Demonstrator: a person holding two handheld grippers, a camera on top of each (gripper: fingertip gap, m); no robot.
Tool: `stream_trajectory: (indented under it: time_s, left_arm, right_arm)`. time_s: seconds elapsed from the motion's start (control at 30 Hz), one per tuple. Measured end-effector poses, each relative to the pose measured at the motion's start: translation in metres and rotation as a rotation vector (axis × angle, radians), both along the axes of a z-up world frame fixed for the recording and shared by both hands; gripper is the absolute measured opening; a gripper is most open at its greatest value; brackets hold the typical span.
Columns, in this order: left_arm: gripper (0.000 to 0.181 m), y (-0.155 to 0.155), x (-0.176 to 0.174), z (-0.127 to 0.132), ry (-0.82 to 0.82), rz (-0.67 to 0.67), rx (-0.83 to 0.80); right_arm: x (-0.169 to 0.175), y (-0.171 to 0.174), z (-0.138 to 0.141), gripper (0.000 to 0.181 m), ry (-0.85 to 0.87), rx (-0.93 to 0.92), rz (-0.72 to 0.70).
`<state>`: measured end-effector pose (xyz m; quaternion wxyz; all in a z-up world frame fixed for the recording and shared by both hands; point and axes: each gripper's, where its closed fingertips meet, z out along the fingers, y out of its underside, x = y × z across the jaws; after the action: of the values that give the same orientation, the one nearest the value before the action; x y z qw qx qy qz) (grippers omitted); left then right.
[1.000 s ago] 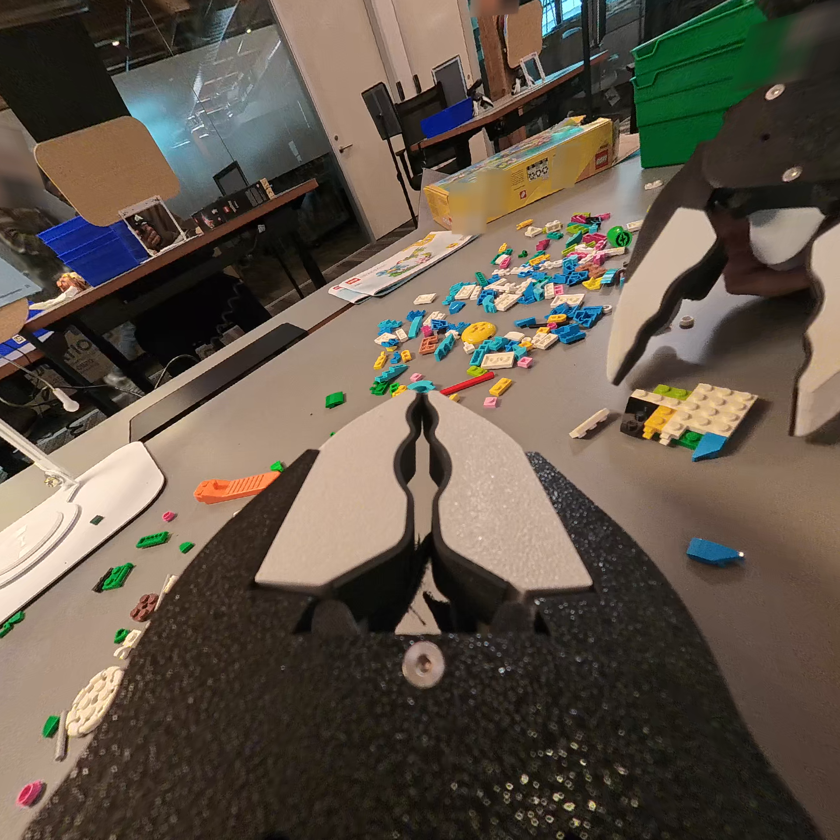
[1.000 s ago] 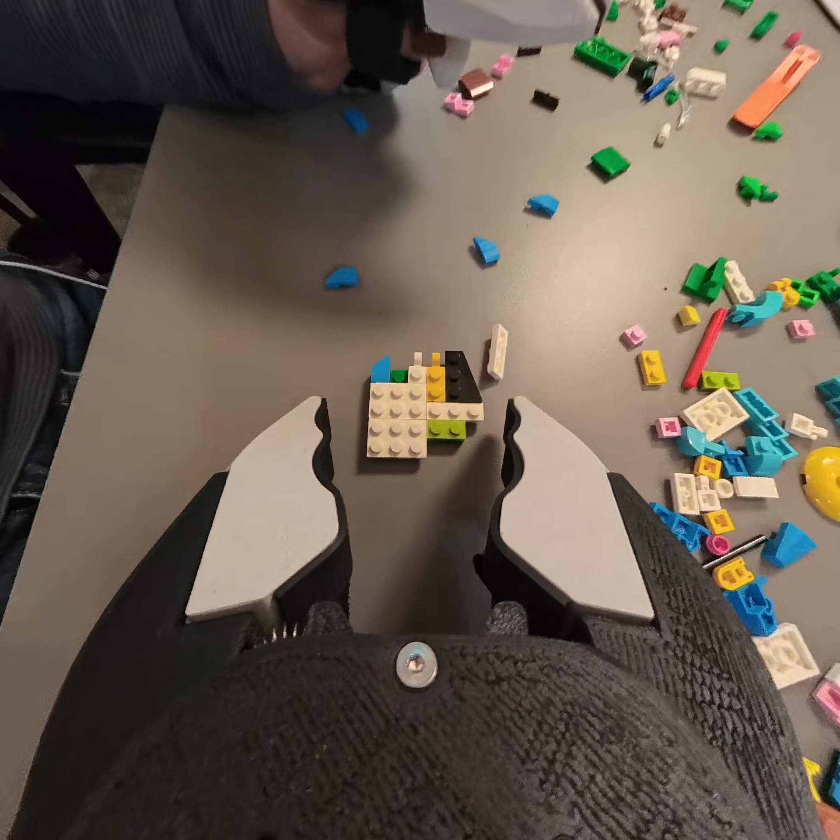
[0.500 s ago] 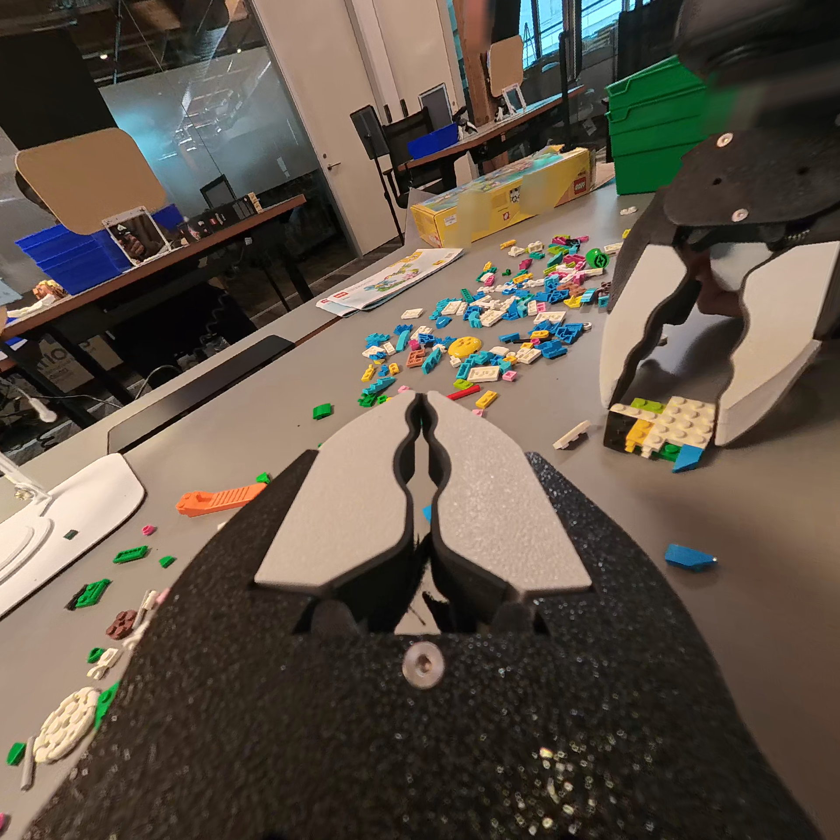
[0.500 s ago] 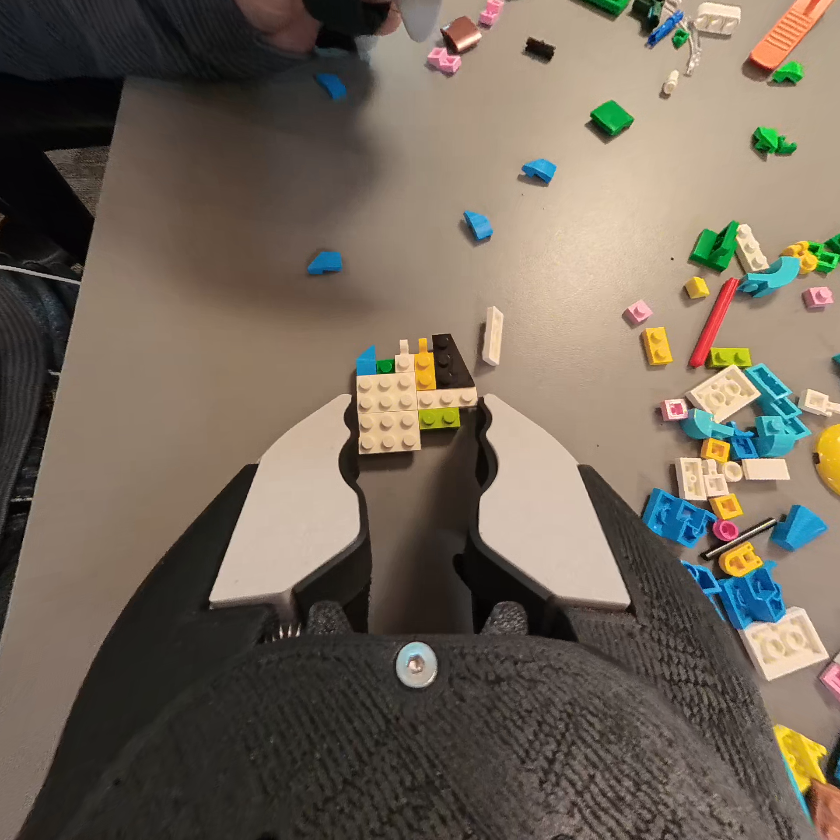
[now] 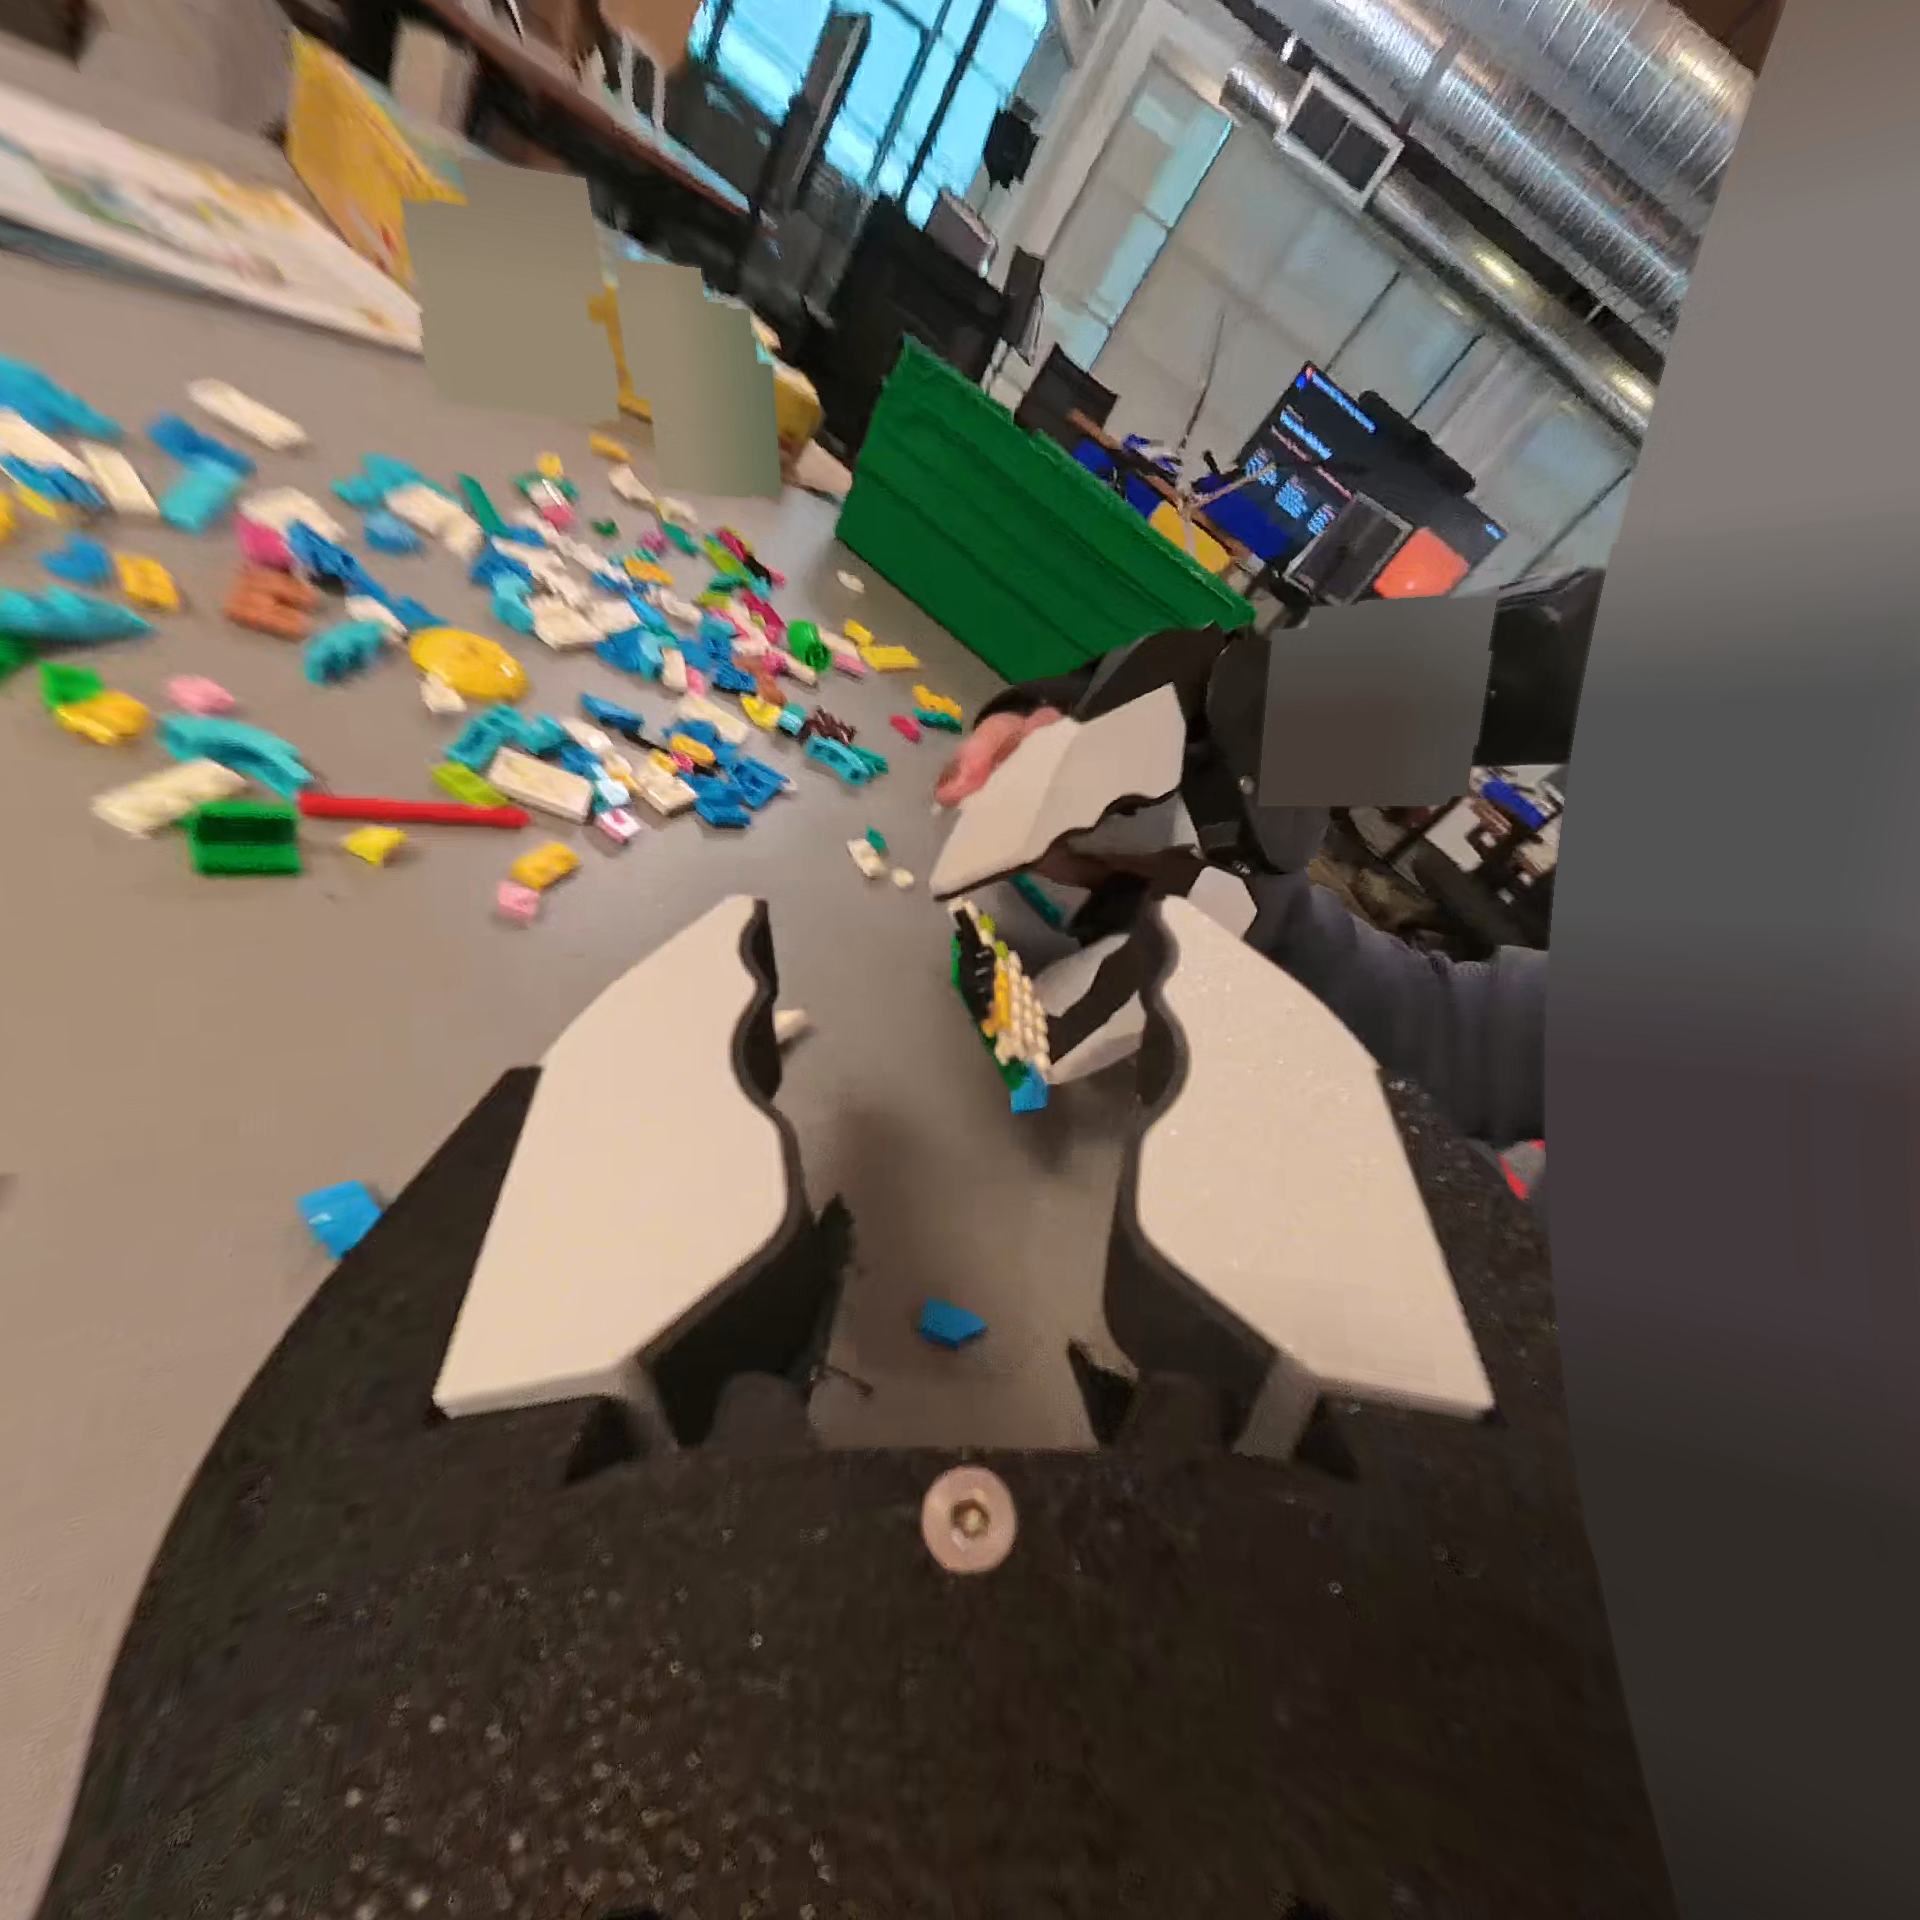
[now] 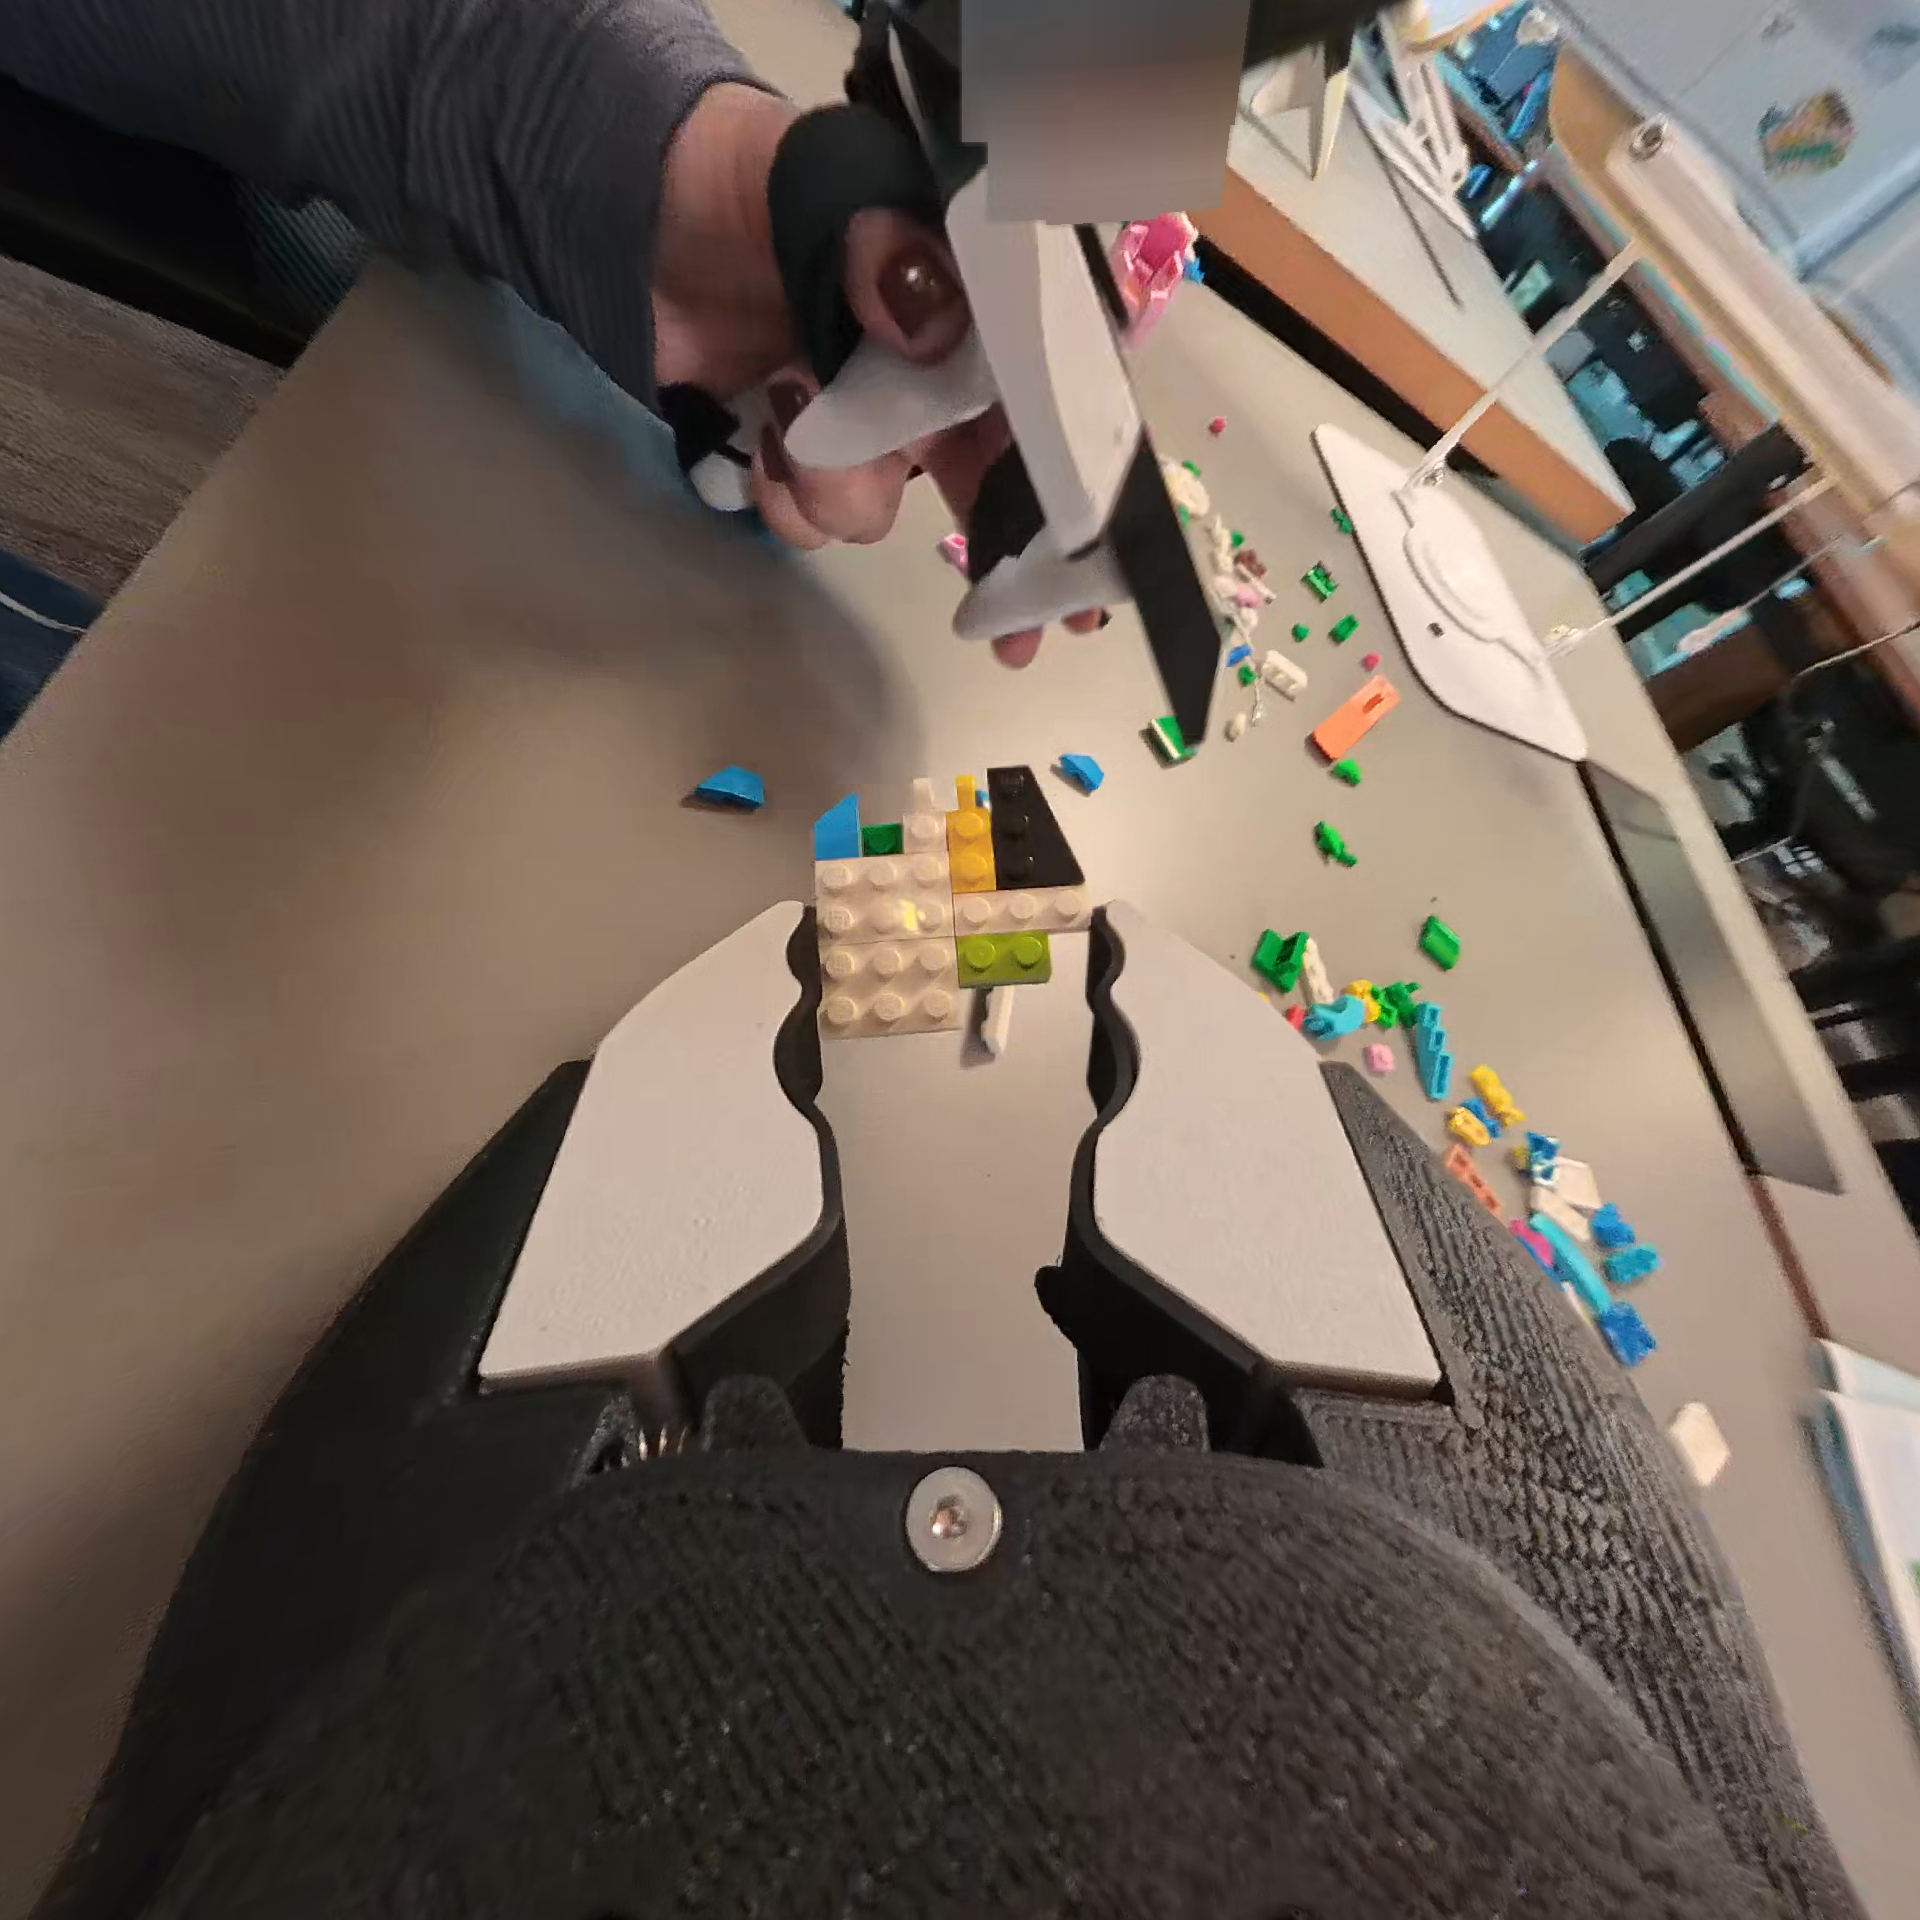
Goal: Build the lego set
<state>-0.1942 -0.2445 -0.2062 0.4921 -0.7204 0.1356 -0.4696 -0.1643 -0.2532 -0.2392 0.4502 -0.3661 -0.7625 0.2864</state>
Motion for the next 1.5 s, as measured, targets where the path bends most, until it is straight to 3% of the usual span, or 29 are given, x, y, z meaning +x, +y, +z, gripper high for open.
stream_trajectory:
  time_s: [0.3, 0.5, 0.53, 0.73, 0.93, 1.2, 1.5]
  left_arm:
    - [0.049, -0.01, 0.028, -0.033, 0.151, -0.091, -0.198]
    - [0.008, -0.014, 0.03, -0.034, 0.153, -0.139, -0.195]
    - [0.008, -0.013, 0.027, -0.036, 0.172, -0.133, -0.193]
    - [0.008, -0.005, -0.005, -0.031, 0.054, -0.077, -0.239]
    - [0.008, 0.003, -0.02, -0.026, -0.159, -0.09, -0.31]
    - [0.008, 0.001, -0.017, -0.028, -0.095, -0.076, -0.27]
    - [0.008, 0.002, -0.019, -0.026, -0.117, -0.071, -0.264]
  right_arm:
    - [-0.005, -0.004, -0.003, 0.048, 0.01, 0.079, 0.003]
    - [-0.005, -0.004, -0.003, 0.048, 0.025, 0.072, 0.006]
    - [-0.005, -0.003, -0.003, 0.042, 0.031, 0.052, 0.001]
    - [0.003, 0.036, 0.017, 0.043, 0.094, -0.129, -0.176]
    - [0.004, 0.057, -0.017, 0.034, -0.134, -0.265, -0.264]
    - [-0.021, 0.076, -0.035, 0.043, -0.43, -0.398, -0.201]
    - [-0.028, 0.079, -0.047, 0.041, -0.612, -0.467, -0.157]
